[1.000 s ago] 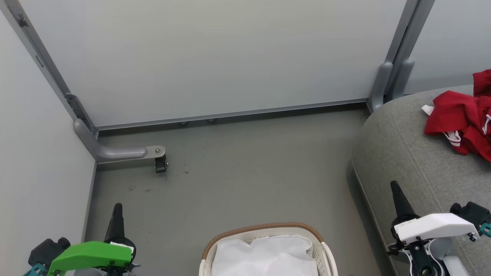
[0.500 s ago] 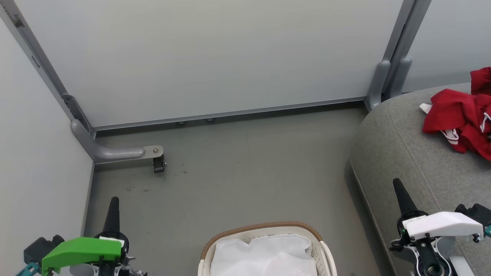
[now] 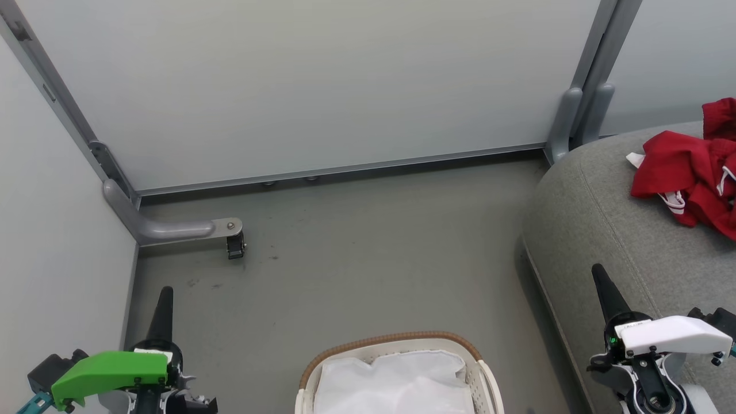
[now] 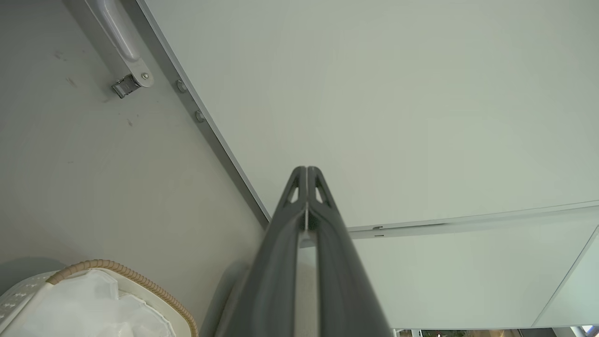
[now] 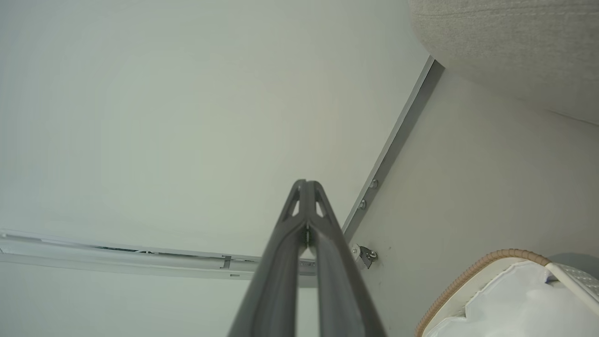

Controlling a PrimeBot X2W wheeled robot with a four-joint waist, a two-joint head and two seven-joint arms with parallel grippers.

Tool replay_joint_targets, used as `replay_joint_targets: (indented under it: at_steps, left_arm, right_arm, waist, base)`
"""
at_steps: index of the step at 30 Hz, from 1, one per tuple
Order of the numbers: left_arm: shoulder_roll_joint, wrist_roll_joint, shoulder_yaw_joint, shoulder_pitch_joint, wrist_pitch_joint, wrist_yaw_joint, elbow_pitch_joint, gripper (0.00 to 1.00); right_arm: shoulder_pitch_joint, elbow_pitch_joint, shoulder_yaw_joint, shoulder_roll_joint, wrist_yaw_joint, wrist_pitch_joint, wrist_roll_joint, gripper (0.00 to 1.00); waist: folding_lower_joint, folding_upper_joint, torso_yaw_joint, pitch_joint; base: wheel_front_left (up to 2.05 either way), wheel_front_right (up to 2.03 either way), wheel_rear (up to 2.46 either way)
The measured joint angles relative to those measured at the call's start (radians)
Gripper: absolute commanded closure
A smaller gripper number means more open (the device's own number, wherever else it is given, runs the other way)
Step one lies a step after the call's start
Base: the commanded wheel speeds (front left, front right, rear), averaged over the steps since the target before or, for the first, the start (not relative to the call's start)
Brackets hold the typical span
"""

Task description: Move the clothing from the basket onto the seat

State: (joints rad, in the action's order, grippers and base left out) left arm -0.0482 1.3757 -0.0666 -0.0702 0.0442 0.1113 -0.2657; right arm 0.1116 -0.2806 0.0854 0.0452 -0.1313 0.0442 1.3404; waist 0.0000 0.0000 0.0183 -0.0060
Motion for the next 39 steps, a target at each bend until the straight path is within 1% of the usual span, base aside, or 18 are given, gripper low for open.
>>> replay_joint_targets:
  at_steps: [25,36,39]
  left_arm:
    - [0.0,0.168,-0.033,-0.023,0.051,0.012,0.013,1.0]
    - [0.0,0.232,-0.047,-0.031,0.069,0.018,0.019,1.0]
    - [0.0,0.235,-0.048,-0.033,0.069,0.018,0.02,1.0]
  right_arm:
    - [0.0,0.024,0.02,0.001,0.001,0.051,0.193,1.0]
    - [0.0,0.034,0.028,0.002,0.001,0.07,0.267,1.0]
    - [0.0,0.034,0.029,0.002,0.001,0.07,0.271,1.0]
  waist:
    - [0.0,0.0,-0.013,0.006]
    - [0.0,0.0,-0.018,0.009]
    - [0.0,0.0,-0.018,0.009]
  base:
    - [0.0,0.0,0.0]
    - [0.0,0.0,0.0]
    - [0.0,0.0,0.0]
